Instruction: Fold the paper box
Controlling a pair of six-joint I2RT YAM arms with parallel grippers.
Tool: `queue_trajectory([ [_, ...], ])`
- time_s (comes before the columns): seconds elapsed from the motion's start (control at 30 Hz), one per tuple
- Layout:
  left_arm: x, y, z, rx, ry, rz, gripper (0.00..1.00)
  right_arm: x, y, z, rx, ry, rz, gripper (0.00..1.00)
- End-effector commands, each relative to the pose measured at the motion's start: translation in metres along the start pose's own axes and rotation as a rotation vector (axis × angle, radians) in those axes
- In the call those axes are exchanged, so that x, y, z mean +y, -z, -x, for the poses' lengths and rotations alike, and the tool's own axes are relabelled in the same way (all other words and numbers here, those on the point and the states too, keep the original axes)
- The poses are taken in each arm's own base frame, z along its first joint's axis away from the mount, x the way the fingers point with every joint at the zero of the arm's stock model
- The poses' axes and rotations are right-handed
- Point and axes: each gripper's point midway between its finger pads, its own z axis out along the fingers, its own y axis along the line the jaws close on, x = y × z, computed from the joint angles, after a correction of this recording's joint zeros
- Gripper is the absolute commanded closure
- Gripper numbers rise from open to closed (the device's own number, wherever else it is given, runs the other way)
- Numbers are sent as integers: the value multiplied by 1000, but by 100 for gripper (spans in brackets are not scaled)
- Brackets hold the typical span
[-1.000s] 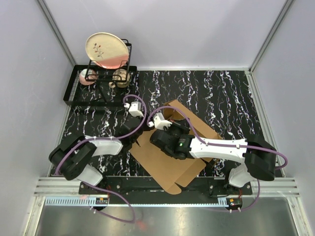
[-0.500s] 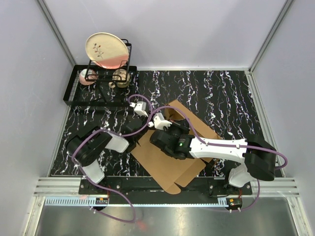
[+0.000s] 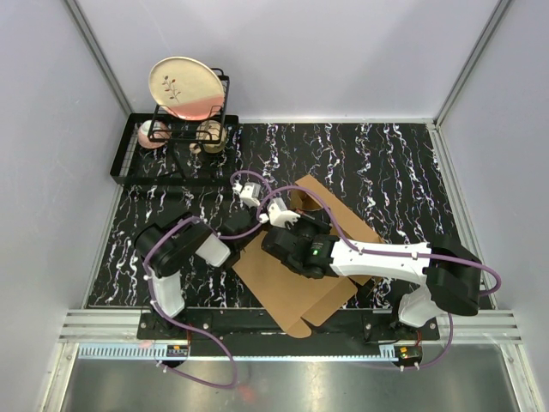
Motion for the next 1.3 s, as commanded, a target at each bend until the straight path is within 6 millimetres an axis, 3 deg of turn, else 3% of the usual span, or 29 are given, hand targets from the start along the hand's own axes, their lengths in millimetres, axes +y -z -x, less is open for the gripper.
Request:
queue_trajectory([
  [0.0,-45,-4,49,-213,-49,-190,27,10,3,13,-39,-113,77,100],
  [0.47,-63,-34,70,-272,-169,-251,27,18,5,10,-63,-129,140,100],
  [0.73,-75,-52,68,-254,-180,-314,36,23,4,8,-61,-115,149,100],
  [0.9,-74,-52,66,-250,-163,-311,37,20,3,7,-54,-121,128,100],
  [1.07,-68,-46,64,-250,-152,-291,37,12,1,4,-42,-131,92,89],
  [1.27,-69,-45,65,-250,-153,-291,37,-3,1,5,-31,-141,37,66],
])
